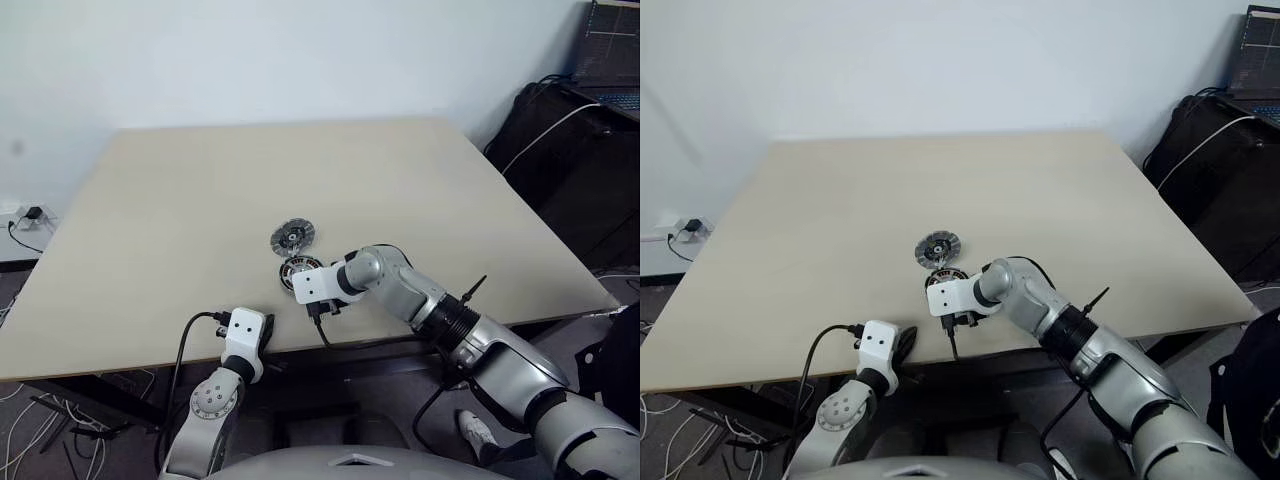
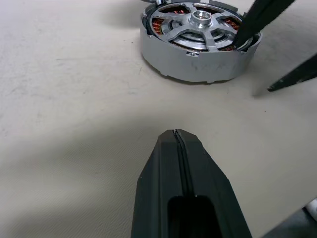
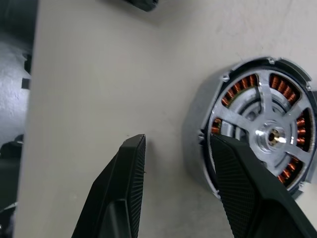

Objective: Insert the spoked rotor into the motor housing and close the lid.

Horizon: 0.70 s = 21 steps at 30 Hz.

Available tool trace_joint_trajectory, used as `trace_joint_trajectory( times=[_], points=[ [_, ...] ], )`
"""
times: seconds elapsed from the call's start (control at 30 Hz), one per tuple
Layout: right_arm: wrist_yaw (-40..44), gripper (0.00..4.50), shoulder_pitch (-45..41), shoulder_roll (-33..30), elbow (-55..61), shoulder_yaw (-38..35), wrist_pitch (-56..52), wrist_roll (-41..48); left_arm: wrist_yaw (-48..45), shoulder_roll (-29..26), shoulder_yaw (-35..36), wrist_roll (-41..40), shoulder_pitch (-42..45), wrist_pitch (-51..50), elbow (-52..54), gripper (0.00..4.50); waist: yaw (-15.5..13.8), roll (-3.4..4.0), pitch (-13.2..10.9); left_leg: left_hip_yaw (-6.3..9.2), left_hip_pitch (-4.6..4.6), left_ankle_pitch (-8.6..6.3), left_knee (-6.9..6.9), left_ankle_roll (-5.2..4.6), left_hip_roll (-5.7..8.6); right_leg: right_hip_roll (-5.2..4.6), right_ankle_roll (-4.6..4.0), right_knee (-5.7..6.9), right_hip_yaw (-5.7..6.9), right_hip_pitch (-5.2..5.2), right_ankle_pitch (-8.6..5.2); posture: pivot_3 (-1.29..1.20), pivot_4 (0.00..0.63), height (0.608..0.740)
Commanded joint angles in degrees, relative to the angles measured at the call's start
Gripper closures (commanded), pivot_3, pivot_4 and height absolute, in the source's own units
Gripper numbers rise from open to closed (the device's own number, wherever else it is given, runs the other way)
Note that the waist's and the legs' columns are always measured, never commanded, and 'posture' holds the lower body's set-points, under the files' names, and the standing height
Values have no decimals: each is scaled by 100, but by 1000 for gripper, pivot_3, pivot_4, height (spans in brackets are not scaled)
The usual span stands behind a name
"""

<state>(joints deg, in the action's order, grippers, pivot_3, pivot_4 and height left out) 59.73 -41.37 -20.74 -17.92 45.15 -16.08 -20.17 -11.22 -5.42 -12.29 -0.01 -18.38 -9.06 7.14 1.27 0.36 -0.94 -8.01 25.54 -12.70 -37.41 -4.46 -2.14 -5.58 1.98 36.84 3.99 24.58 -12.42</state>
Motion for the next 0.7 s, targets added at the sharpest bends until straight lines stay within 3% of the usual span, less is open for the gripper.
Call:
trace_joint_trajectory(
  times=[0.03,0.47,0.7],
  points=[
    [30,2286,-218,59,-117,-157,177,-98,46,60,1,-4,17,176,88,4500,0,0,0,0,0,0,0,0,0,0,0,0,0,0,0,0,0,740],
    [295,2286,-488,189,-809,-5,484,-470,76,117,5,19,47,274,-8,4500,8,1,1,0,0,0,-1,1,0,0,0,2,0,0,1,0,0,740],
    [313,4345,-487,312,-998,-74,611,-602,142,145,5,1,17,292,22,4500,15,-2,10,0,-2,1,-3,2,-1,2,1,7,0,-1,1,0,0,740]
  ],
)
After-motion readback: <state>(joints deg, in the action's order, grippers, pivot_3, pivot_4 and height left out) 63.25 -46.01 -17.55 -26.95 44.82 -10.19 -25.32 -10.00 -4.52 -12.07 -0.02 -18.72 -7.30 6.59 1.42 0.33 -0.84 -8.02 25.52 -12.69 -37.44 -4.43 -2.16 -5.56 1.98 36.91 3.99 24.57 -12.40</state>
